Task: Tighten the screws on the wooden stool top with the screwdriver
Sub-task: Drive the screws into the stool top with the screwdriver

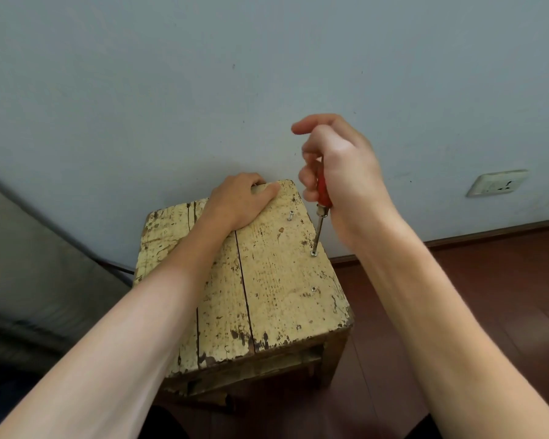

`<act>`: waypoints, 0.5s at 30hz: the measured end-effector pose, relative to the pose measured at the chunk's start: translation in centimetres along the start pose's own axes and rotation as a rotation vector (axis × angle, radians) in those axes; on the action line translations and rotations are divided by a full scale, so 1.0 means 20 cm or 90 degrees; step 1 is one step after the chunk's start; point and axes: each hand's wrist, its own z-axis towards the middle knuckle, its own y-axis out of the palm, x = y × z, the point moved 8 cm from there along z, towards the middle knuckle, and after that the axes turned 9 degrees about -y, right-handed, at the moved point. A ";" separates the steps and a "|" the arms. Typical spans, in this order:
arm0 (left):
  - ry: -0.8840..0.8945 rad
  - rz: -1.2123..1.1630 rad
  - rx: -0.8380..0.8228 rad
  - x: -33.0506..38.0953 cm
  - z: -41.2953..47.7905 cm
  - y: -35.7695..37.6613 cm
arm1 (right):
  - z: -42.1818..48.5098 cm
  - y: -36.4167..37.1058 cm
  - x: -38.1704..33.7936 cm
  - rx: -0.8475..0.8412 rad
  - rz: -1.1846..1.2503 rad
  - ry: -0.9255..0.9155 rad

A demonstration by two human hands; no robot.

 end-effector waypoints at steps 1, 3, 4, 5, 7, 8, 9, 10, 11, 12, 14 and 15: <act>-0.004 -0.003 -0.003 0.00 0.00 0.00 | 0.01 0.01 0.00 -0.067 -0.013 -0.006; -0.009 -0.005 -0.006 0.01 -0.02 -0.01 | 0.01 0.04 -0.02 -0.218 -0.011 -0.049; -0.007 -0.007 -0.006 0.01 -0.02 -0.01 | -0.01 0.06 -0.03 -0.291 0.022 -0.063; -0.005 -0.016 -0.007 0.00 -0.02 -0.01 | -0.02 0.08 -0.04 -0.355 0.067 -0.062; -0.014 -0.032 -0.024 0.00 -0.03 -0.01 | -0.04 0.10 -0.04 -0.419 0.135 -0.034; -0.013 -0.021 -0.032 0.00 -0.03 0.00 | -0.04 0.11 -0.03 -0.420 0.136 -0.027; -0.010 -0.009 -0.031 0.01 -0.03 -0.01 | -0.04 0.11 -0.02 -0.400 0.124 -0.028; -0.007 -0.005 -0.024 0.02 -0.03 -0.01 | -0.02 0.10 -0.01 -0.362 0.111 -0.035; -0.006 -0.007 -0.012 0.03 -0.03 -0.02 | 0.00 0.09 -0.01 -0.307 0.105 -0.043; -0.006 -0.006 -0.006 0.02 -0.03 -0.02 | 0.02 0.08 -0.01 -0.233 0.100 -0.053; -0.005 0.000 -0.007 0.01 -0.01 -0.01 | 0.02 0.01 -0.01 -0.033 0.066 -0.092; -0.005 0.003 -0.009 0.00 -0.01 0.00 | 0.00 -0.03 -0.02 0.077 0.042 -0.124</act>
